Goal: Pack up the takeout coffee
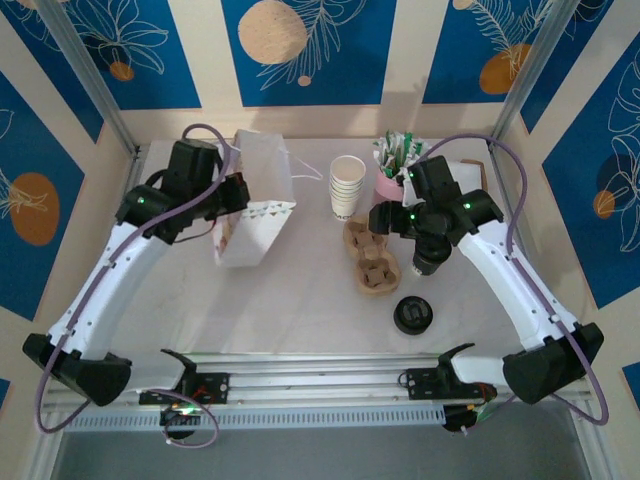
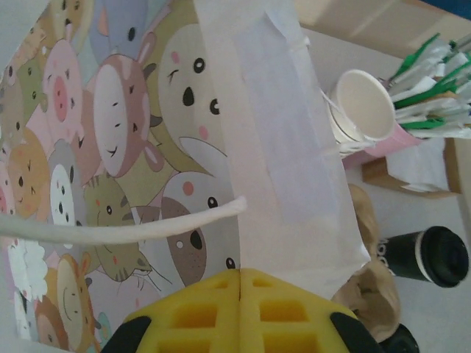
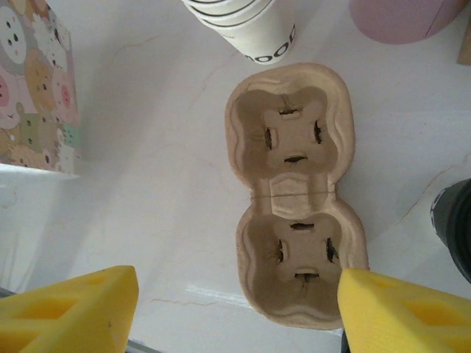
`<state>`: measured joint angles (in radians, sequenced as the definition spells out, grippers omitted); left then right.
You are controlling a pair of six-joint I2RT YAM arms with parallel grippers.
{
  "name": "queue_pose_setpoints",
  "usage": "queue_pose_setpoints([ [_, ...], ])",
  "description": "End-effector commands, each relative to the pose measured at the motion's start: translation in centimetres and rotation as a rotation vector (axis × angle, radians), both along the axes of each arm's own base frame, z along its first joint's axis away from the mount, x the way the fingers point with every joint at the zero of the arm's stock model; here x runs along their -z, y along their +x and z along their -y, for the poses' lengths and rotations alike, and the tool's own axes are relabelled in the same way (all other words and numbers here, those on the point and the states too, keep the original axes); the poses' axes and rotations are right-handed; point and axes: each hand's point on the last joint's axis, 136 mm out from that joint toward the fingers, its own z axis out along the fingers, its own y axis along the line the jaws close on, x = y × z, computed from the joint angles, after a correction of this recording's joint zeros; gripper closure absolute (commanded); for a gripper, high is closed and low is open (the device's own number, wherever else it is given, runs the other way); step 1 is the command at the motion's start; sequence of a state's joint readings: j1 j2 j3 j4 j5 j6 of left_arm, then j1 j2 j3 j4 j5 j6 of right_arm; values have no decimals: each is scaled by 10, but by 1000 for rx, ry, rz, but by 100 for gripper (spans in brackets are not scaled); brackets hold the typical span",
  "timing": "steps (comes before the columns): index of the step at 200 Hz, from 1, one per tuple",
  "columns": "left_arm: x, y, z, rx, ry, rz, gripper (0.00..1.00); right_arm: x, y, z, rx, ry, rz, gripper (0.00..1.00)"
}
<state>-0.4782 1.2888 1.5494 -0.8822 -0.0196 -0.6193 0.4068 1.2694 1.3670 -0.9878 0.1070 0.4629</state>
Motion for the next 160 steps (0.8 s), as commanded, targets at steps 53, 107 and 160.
queue_pose_setpoints([
  [53, 31, -32, -1, -214, -257, -30, 100, 34, -16, -7, -67, -37, -81, 42],
  [107, 37, -64, 24, -152, -441, -90, 100, 59, -14, -13, -82, -85, -147, 47],
  [160, 28, -82, 37, -138, -544, -116, 100, 81, -7, -15, -59, -126, -233, 48],
])
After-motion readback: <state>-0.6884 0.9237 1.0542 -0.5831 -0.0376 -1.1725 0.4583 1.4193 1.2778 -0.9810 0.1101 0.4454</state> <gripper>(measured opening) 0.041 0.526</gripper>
